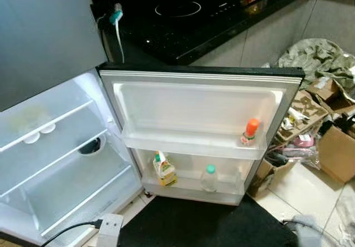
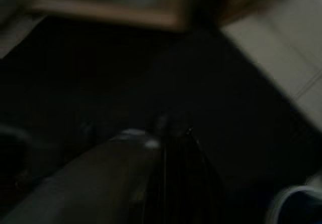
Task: Restocking fridge
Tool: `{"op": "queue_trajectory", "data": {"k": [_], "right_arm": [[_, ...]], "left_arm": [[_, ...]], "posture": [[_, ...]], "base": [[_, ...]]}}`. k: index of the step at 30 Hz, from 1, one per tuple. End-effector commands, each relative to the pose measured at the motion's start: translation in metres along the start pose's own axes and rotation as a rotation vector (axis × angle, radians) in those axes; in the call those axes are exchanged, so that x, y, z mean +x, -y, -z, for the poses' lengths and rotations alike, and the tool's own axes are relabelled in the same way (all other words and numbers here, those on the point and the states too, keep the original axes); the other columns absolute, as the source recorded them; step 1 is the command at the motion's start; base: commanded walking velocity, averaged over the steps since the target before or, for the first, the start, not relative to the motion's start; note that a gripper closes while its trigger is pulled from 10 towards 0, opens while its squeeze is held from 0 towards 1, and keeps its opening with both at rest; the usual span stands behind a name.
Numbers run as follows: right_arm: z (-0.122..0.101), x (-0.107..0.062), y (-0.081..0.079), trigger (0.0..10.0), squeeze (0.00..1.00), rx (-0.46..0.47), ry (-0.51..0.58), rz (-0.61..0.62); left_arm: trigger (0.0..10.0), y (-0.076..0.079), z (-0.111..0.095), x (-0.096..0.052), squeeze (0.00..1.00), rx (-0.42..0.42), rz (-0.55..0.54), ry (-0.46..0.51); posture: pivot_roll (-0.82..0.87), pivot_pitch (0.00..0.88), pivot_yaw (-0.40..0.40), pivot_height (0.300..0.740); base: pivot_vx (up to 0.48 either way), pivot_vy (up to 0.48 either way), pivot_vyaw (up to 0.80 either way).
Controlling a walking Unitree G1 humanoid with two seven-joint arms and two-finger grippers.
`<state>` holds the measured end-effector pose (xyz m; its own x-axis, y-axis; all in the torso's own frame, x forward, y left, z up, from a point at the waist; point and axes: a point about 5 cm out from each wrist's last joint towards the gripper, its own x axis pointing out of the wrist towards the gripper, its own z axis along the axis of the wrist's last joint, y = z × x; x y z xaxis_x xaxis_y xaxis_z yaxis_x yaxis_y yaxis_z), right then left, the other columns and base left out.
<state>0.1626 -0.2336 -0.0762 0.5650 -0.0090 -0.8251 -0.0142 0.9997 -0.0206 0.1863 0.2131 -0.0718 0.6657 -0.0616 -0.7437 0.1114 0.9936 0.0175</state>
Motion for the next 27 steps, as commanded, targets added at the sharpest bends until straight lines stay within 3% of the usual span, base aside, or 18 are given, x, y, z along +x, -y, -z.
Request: {"op": "queue_trajectory", "data": {"k": [1,8,23,27], "right_arm": [[0.011,0.001,-0.002,10.0,0.0,-0.04,-0.011,0.066],[0.018,0.002,-0.015,10.0,0.0,-0.123,-0.015,0.058],[0.018,0.003,-0.016,10.0,0.0,-0.118,-0.004,0.077],[0.021,0.003,-0.016,10.0,0.0,-0.08,-0.009,0.082]], "left_arm": [[10.0,0.006,0.006,0.001,0.0,0.01,0.007,-0.05],[10.0,0.012,0.0,0.004,0.0,0.008,0.002,-0.036],[10.0,0.016,0.004,0.004,0.0,-0.025,0.002,-0.024],[10.0,0.017,0.004,0.004,0.0,-0.021,0.015,-0.019]], "posture": [[-0.07,0.105,0.075,0.726],[-0.06,0.097,0.063,0.726],[-0.07,0.102,0.055,0.726],[-0.07,0.102,0.059,0.726]], "base": [[0.0,0.0,0.0],[0.0,0.0,0.24],[0.0,0.0,0.78],[0.0,0.0,0.0]]}}
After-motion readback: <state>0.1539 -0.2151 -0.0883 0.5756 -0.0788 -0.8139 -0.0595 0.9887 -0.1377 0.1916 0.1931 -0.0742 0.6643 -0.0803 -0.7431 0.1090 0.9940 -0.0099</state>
